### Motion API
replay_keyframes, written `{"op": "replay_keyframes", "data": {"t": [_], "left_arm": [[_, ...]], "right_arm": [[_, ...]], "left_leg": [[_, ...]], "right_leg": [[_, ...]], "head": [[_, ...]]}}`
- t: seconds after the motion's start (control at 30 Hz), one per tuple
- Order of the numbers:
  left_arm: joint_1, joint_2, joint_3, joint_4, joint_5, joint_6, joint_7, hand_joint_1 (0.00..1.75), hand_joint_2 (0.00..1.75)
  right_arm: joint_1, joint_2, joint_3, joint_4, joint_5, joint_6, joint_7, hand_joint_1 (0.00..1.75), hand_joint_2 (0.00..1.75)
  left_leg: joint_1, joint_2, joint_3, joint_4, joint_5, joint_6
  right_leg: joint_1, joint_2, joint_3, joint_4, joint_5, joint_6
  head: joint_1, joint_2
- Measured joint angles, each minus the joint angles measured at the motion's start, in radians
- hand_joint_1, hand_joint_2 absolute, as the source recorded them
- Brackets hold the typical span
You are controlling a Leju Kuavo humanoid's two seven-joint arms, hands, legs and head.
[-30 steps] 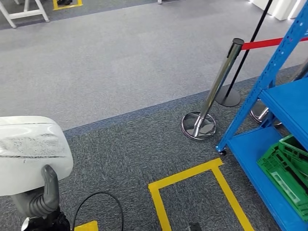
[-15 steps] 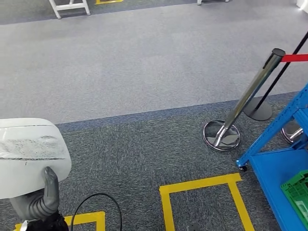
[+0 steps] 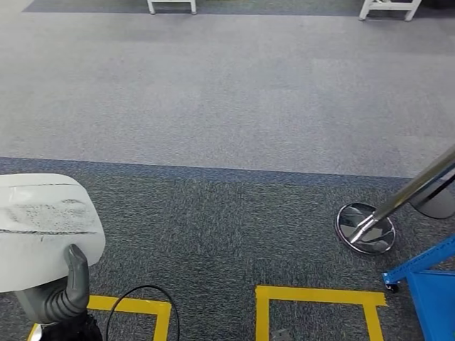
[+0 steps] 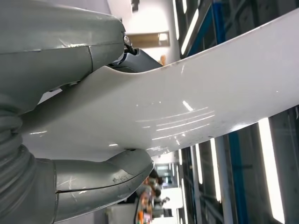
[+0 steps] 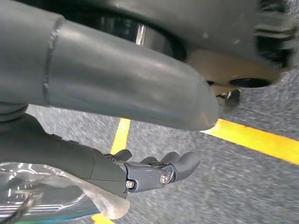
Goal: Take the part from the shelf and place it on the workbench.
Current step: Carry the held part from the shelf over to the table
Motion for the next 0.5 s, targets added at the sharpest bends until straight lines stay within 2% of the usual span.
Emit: {"op": "replay_keyframes", "data": {"t": [0.03, 0.07, 0.1, 0.17, 0.2, 0.23, 0.3, 0.33, 0.37, 0.4, 0.43, 0.47, 0.5], "left_arm": [[0.0, 0.0, 0.0, 0.0, -0.001, 0.001, 0.001, 1.75, 1.75], [0.0, 0.0, 0.0, 0.0, -0.002, 0.003, 0.002, 1.75, 1.75], [0.0, 0.0, 0.0, 0.0, -0.002, 0.006, 0.003, 1.75, 1.75], [0.002, 0.001, 0.0, 0.0, -0.004, 0.013, 0.004, 1.75, 1.75], [0.002, 0.002, 0.0, 0.0, -0.005, 0.017, 0.004, 1.75, 1.75], [0.001, 0.003, 0.0, -0.001, -0.006, 0.02, 0.004, 1.75, 1.75], [0.0, 0.004, 0.0, -0.001, -0.01, 0.025, 0.004, 1.75, 1.75], [0.0, 0.004, 0.0, -0.001, -0.012, 0.027, 0.004, 1.75, 1.75], [0.001, 0.006, 0.0, -0.001, -0.014, 0.028, 0.004, 1.75, 1.75], [0.002, 0.007, 0.0, -0.001, -0.016, 0.03, 0.004, 1.75, 1.75], [0.003, 0.008, 0.0, -0.001, -0.018, 0.032, 0.004, 1.75, 1.75], [0.003, 0.009, 0.0, -0.001, -0.02, 0.034, 0.004, 1.75, 1.75], [0.003, 0.01, 0.0, -0.001, -0.023, 0.035, 0.004, 1.75, 1.75]], "right_arm": [[0.0, 0.0, 0.002, 0.001, 0.0, 0.0, 0.0, 0.0, 0.0], [-0.001, 0.0, 0.003, 0.002, 0.001, 0.0, 0.001, 0.0, 0.0], [-0.002, 0.0, 0.003, 0.003, 0.001, -0.001, 0.001, 0.0, 0.0], [-0.004, 0.001, 0.003, 0.002, 0.002, -0.005, -0.001, 0.0, 0.0], [-0.005, 0.001, 0.003, 0.002, 0.001, -0.007, -0.003, 0.0, 0.0], [-0.004, 0.002, 0.003, 0.002, 0.001, -0.009, -0.007, 0.0, 0.0], [-0.002, 0.002, 0.003, 0.002, 0.0, -0.01, -0.012, 0.0, 0.0], [0.0, 0.001, 0.003, 0.002, 0.0, -0.01, -0.013, 0.0, 0.0], [0.001, 0.001, 0.003, 0.002, 0.0, -0.01, -0.015, 0.0, 0.0], [0.002, 0.001, 0.003, 0.002, 0.0, -0.009, -0.016, 0.0, 0.0], [0.002, 0.001, 0.003, 0.002, 0.0, -0.008, -0.018, 0.0, 0.0], [0.002, 0.001, 0.003, 0.002, 0.001, -0.007, -0.021, 0.0, 0.0], [0.002, 0.001, 0.003, 0.002, 0.002, -0.006, -0.023, 0.0, 0.0]], "left_leg": [[0.001, -0.013, -0.003, 0.009, -0.006, -0.006], [0.003, -0.025, -0.007, 0.015, -0.01, -0.012], [0.004, -0.036, -0.012, 0.019, -0.012, -0.018], [0.008, -0.049, -0.016, 0.021, -0.012, -0.024], [0.007, -0.032, -0.02, 0.031, -0.018, -0.028], [0.006, -0.004, -0.03, 0.056, -0.033, -0.032], [0.005, 0.061, -0.081, 0.163, -0.087, -0.041], [0.008, 0.074, -0.115, 0.23, -0.114, -0.045], [0.01, 0.079, -0.143, 0.281, -0.129, -0.047], [0.012, 0.08, -0.156, 0.302, -0.124, -0.047], [0.013, 0.082, -0.15, 0.284, -0.101, -0.046], [0.012, 0.088, -0.126, 0.231, -0.063, -0.043], [0.009, 0.111, -0.095, 0.162, -0.027, -0.038]], "right_leg": [[-0.004, 0.024, 0.022, -0.053, 0.022, 0.0], [-0.006, 0.043, 0.037, -0.084, 0.029, -0.002], [-0.005, 0.052, 0.044, -0.092, 0.023, -0.007], [-0.002, 0.028, 0.052, -0.095, 0.022, -0.02], [-0.003, 0.015, 0.056, -0.096, 0.022, -0.026], [-0.004, 0.0, 0.06, -0.098, 0.021, -0.031], [-0.002, -0.031, 0.067, -0.1, 0.015, -0.04], [0.0, -0.048, 0.07, -0.1, 0.012, -0.042], [0.001, -0.064, 0.072, -0.1, 0.008, -0.043], [0.002, -0.08, 0.076, -0.1, 0.004, -0.043], [0.002, -0.095, 0.08, -0.1, 0.0, -0.043], [0.003, -0.108, 0.086, -0.1, -0.004, -0.042], [0.003, -0.12, 0.091, -0.1, -0.009, -0.041]], "head": [[0.0, 0.0], [0.001, 0.0], [0.001, 0.0], [0.002, 0.0], [-0.001, 0.0], [-0.005, 0.0], [-0.011, 0.0], [-0.012, 0.0], [-0.012, 0.0], [-0.012, 0.0], [-0.012, 0.0], [-0.012, 0.0], [-0.012, 0.0]]}}
